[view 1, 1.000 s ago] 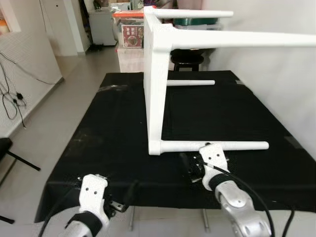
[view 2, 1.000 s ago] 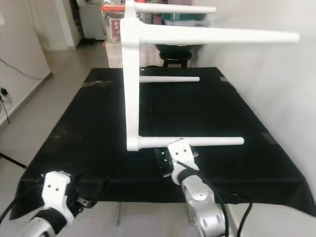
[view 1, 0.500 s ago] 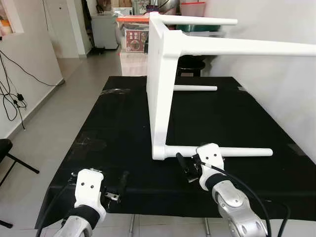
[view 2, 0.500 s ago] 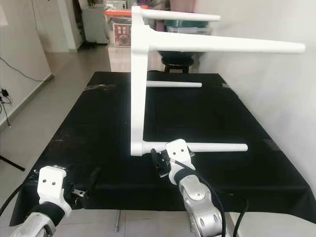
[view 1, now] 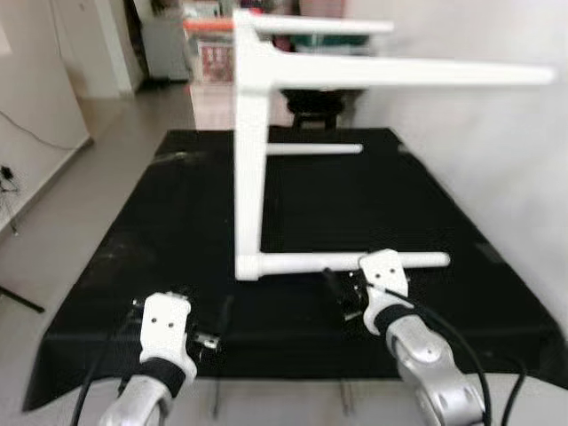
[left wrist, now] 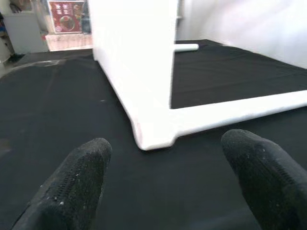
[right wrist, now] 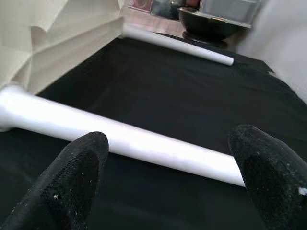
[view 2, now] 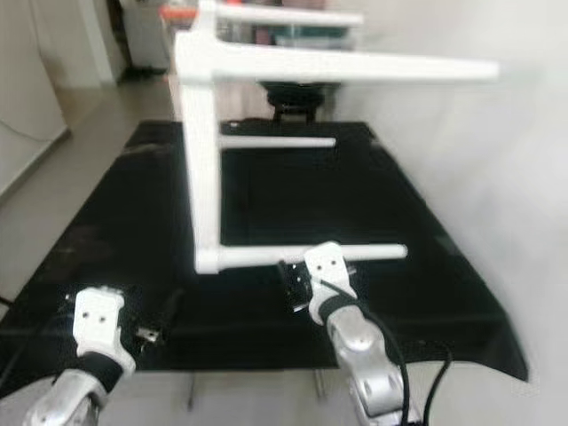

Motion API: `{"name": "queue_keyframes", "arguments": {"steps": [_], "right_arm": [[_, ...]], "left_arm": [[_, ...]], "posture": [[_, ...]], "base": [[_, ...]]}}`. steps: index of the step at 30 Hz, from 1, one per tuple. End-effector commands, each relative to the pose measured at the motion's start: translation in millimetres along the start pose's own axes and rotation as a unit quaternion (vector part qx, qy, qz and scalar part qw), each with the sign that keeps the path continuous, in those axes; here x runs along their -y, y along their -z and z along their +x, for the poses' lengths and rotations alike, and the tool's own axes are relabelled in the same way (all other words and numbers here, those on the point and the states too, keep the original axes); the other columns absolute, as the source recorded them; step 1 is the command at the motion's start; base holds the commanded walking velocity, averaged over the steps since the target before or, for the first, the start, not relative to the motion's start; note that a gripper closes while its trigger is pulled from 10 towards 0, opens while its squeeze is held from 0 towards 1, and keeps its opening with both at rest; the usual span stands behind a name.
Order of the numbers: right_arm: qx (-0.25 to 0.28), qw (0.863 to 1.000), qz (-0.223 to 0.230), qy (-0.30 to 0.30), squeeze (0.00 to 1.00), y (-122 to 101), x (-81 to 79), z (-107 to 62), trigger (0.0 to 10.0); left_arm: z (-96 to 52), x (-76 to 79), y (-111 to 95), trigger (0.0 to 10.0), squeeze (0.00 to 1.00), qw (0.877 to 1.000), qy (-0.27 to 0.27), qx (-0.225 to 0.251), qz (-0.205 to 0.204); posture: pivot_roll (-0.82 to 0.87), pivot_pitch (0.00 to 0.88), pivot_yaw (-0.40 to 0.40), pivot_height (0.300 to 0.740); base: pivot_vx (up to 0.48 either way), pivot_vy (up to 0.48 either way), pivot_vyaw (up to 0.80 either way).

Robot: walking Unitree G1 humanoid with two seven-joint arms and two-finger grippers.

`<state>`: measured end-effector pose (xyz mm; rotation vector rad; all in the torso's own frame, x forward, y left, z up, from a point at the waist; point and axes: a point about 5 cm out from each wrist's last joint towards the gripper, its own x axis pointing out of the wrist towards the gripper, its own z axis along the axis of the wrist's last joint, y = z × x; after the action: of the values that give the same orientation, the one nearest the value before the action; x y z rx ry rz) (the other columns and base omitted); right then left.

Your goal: Building children table

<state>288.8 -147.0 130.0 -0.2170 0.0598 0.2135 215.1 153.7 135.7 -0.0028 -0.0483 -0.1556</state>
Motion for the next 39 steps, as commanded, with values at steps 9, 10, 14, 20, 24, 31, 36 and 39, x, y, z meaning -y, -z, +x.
{"name": "queue_keyframes", "arguments": {"steps": [9, 10, 14, 20, 24, 31, 36, 39], "right_arm": [[0.006, 1.0, 0.005, -0.014, 0.0, -2, -4.5, 3.0, 10.0], [0.006, 1.0, 0.005, -0.016, 0.0, -2, -4.3, 3.1, 10.0], [0.011, 1.0, 0.006, -0.021, 0.0, -3, -4.2, 3.5, 10.0], [0.049, 0.997, 0.004, -0.066, 0.0, -13, -6.4, 3.2, 10.0], [0.059, 0.995, 0.01, -0.079, 0.0, -15, -7.6, 2.7, 10.0], [0.066, 0.993, 0.013, -0.096, 0.0, -19, -7.2, 2.2, 10.0], [0.066, 0.995, 0.008, -0.071, 0.0, -19, 1.8, 5.3, 10.0], [0.064, 0.995, 0.01, -0.07, 0.0, -18, 2.0, 5.8, 10.0]], "left_arm": [[1.1, -2.3, 5, 10.0, 0.0, 1.0, 0.002, -0.014, -0.001], [1.0, -2.7, 5, 10.0, 0.0, 1.0, -0.001, -0.015, 0.0], [0.6, -3.6, 4, 10.0, 0.0, 1.0, -0.005, -0.014, 0.004], [-3.9, -4.6, 2, 10.0, 0.0, 1.0, -0.005, -0.007, 0.008], [-4.2, -5.4, 0, 10.0, 0.0, 1.0, -0.007, -0.003, 0.007], [-1.8, -4.7, -4, 10.0, 0.0, 1.0, -0.001, 0.005, 0.005], [3.0, 0.3, -11, 10.0, 0.0, 1.0, 0.024, 0.017, 0.005], [3.1, 1.4, -11, 10.0, 0.0, 0.999, 0.028, 0.017, 0.004]], "posture": [[0.0, 0.0, -0.054, 0.74], [0.0, 0.0, -0.053, 0.74], [0.0, 0.0, -0.052, 0.74], [0.01, 0.0, -0.045, 0.74], [0.01, 0.0, -0.045, 0.74], [0.01, 0.0, -0.043, 0.74], [0.01, 0.0, -0.037, 0.74], [0.01, 0.0, -0.037, 0.74]], "base": [[0.0, 0.0, 0.0], [0.0, 0.0, 0.0], [0.0, 0.0, 0.0], [0.0, 0.0, 0.13], [0.262, 0.0, 0.8], [0.297, 0.0, 0.46], [0.345, 0.0, 0.23], [0.345, 0.0, 0.0]]}}
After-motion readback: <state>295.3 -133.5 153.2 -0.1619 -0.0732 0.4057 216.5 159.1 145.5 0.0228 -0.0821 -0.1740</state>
